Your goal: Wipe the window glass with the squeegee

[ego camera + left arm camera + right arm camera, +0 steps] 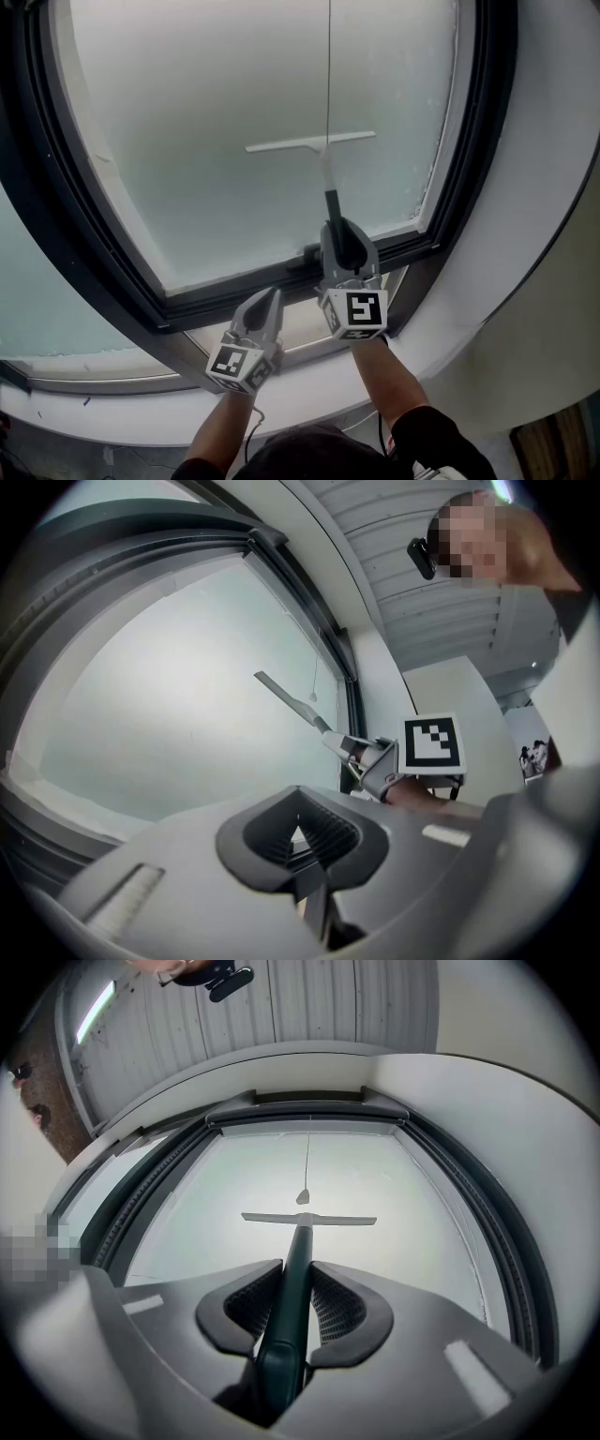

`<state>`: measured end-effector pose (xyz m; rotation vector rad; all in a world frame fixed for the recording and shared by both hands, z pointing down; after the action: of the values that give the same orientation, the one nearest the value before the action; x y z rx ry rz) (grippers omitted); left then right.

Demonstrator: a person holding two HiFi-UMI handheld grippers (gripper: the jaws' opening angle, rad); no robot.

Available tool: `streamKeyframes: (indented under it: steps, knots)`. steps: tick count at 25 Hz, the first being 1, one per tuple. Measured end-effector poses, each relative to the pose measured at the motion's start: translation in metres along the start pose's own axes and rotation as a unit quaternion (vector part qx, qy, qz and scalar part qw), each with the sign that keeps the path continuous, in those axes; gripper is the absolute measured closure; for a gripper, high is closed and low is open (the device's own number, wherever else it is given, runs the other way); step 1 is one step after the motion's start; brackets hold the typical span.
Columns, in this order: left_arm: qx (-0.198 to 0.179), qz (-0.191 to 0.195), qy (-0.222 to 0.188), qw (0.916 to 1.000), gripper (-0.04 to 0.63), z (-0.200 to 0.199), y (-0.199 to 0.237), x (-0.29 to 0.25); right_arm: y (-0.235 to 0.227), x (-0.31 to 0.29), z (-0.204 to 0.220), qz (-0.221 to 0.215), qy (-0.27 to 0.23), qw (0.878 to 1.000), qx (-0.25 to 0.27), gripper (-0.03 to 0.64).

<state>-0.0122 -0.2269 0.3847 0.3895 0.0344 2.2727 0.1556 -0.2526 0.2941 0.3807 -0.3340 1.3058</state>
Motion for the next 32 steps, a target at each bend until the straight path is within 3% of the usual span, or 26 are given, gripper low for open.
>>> streamKeyframes:
  steps: [13,19,32]
  knots:
    - [0.013,-0.016,0.017,0.9996,0.597,0.017,0.003,0.004,0.002,0.019,0.023,-0.002,0.018,1.000,-0.001,0.520]
    - [-0.003,-0.023,0.039,0.9990,0.597,0.027,0.008,0.010,0.003,0.030,0.036,-0.002,0.032,0.999,0.009,0.520]
    - [0.012,-0.028,0.051,0.9983,0.597,0.041,0.011,0.016,0.008,0.051,0.059,0.001,0.059,0.998,-0.012,0.520]
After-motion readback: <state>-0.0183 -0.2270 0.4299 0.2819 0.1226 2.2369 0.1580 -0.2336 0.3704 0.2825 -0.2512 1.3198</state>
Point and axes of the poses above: the fingertips, and each gripper's own axes: x backward along the fingers, y to its left, z out of its underside, the point moved 6 cm from there along x, backward along the fingers, and after that the axes turned 5 degrees about -z, right-handed, at the moved point
